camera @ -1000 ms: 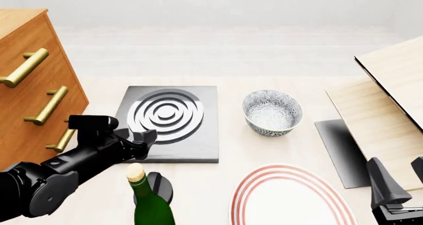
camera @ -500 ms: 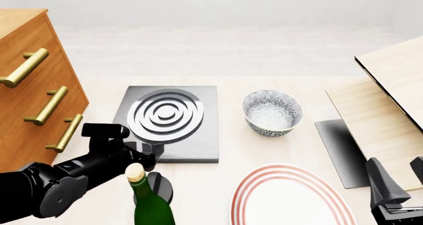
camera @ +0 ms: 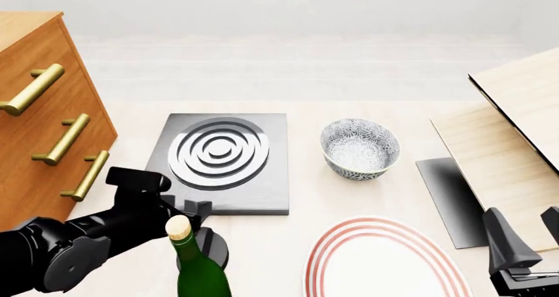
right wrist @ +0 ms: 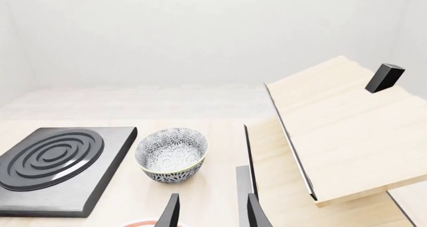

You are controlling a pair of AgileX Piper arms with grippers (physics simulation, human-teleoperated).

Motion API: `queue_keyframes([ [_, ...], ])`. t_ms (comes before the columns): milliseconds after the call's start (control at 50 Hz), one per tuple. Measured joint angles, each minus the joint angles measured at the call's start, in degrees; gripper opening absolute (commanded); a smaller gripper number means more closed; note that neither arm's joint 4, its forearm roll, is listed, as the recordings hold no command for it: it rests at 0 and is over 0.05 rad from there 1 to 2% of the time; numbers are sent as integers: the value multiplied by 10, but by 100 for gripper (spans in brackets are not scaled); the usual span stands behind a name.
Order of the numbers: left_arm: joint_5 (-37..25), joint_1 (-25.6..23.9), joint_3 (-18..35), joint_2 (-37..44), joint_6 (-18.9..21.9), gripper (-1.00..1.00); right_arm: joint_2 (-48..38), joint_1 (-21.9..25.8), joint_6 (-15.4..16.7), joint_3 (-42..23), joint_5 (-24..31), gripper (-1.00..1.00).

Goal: Turn on the stove.

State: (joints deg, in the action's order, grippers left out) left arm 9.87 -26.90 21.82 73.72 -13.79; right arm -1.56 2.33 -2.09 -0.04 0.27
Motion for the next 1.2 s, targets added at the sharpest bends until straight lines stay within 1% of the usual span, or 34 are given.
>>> queue_keyframes([
  [200, 14, 13, 1, 26, 10, 100, -3, 0, 0, 0, -2, 100],
  [680, 48, 2, -19, 60, 13, 100, -9, 0, -2, 0, -4, 100],
  [1200, 110, 4, -40, 100, 21, 100, -13, 1, -3, 0, -4, 100],
])
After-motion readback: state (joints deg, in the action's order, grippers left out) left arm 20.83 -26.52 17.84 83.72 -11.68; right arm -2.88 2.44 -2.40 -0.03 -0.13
